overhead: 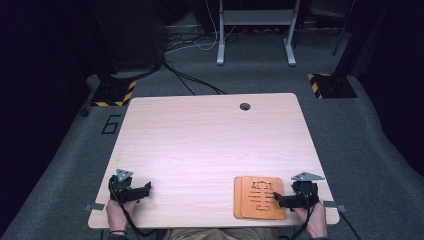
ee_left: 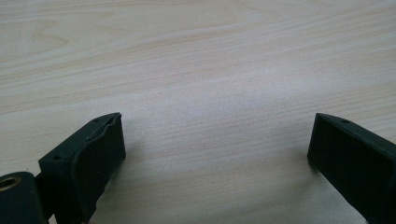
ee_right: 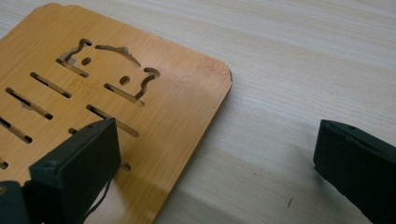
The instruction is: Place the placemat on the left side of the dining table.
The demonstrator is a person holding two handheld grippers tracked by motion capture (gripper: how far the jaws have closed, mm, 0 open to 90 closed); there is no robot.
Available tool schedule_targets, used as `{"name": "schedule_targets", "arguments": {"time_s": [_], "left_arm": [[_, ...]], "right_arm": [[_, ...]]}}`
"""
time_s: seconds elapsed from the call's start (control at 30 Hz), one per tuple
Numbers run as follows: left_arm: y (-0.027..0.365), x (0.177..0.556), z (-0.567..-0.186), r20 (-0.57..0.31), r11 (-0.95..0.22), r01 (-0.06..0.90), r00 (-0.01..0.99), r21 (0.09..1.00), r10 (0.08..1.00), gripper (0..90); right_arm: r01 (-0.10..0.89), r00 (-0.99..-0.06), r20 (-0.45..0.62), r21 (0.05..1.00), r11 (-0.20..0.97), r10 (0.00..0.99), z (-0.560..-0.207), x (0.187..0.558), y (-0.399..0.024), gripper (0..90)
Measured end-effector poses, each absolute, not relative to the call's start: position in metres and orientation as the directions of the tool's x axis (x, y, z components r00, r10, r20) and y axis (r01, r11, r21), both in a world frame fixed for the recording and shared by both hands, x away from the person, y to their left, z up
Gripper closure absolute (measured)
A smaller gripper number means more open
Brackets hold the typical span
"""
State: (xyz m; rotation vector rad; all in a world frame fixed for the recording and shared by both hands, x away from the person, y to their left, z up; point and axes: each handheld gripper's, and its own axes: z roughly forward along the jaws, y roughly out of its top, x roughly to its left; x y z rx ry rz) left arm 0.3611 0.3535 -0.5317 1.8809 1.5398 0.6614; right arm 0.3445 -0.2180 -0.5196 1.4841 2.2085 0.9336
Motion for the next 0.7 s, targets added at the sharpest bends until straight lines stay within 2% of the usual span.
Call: {"name": "schedule_targets", "arguments": {"time_s": [0.57, 0.7], "left_arm": [[0.353, 0.361, -0.532, -0.002, -0.138, 0.674, 0.203, 0.725, 0.979, 3.7], [0.353, 0.362, -0.531, -0.004, -0.142, 0.69, 0.206, 0.71, 0.979, 0.0]], "right_arm": [[0.671, -0.421, 0.115, 0.706, 0.224, 0.9, -0.525, 0.343, -0.229, 0.0], [0.667, -0.424, 0.118, 0.711, 0.221, 0.898, -0.525, 0.342, -0.23, 0.0]]}}
